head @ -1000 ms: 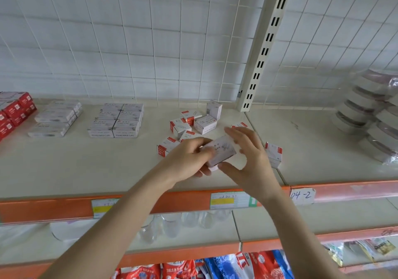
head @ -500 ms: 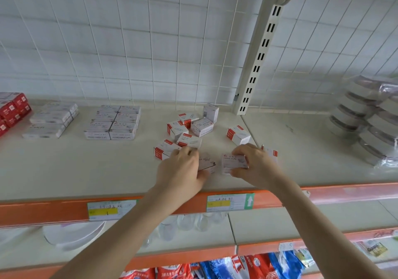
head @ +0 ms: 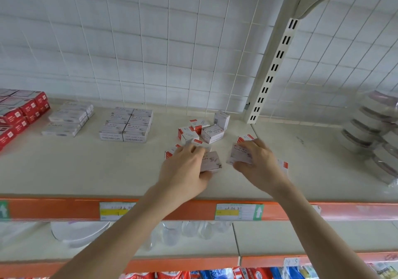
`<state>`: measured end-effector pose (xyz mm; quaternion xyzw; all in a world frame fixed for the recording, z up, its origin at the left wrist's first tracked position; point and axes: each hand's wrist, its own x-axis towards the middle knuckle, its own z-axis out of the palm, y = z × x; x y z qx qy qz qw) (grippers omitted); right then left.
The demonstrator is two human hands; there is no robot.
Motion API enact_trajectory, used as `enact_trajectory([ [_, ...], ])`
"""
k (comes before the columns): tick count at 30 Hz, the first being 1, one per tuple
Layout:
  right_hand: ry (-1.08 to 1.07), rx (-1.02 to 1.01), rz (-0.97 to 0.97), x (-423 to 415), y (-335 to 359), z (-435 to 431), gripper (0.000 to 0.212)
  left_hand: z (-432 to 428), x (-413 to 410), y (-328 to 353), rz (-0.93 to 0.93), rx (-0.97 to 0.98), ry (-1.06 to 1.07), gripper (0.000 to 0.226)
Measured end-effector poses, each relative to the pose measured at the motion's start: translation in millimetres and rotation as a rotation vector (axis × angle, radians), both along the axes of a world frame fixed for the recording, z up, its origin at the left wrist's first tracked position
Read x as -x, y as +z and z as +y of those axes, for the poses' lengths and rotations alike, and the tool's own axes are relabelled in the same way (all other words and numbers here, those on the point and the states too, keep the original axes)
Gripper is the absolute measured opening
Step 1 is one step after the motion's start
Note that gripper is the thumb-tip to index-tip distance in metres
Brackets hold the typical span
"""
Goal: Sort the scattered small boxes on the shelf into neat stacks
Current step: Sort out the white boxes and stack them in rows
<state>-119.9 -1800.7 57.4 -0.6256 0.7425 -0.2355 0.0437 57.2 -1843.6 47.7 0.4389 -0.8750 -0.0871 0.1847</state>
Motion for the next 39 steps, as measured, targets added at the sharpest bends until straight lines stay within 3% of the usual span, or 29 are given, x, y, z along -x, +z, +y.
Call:
enact_trajectory([
  [7, 0.133, 0.052, -0.041, -44.6, 9.0, -32.1, 0.046, -20.2, -54.4, 7.0, 0.083, -0.022, 0.075, 0.051],
  [20, 0.369, 0.003, -0.013, -150.0, -4.2, -85.7, 0.046, -74.5, -165.6, -6.3, -0.053, -0.174, 0.262, 0.051],
  [27, 0.303, -0.137, -0.038, -189.8, -15.6, -106.9, 0.049, -100.4, -190.6, -14.6, -0.036, -0.225, 0.224, 0.048],
  [39, 0.195, -0.073, 0.011, -196.5, -23.7, -102.1, 0.042, -103.8, -197.1, -16.6, -0.018, -0.183, 0.312, 0.052],
])
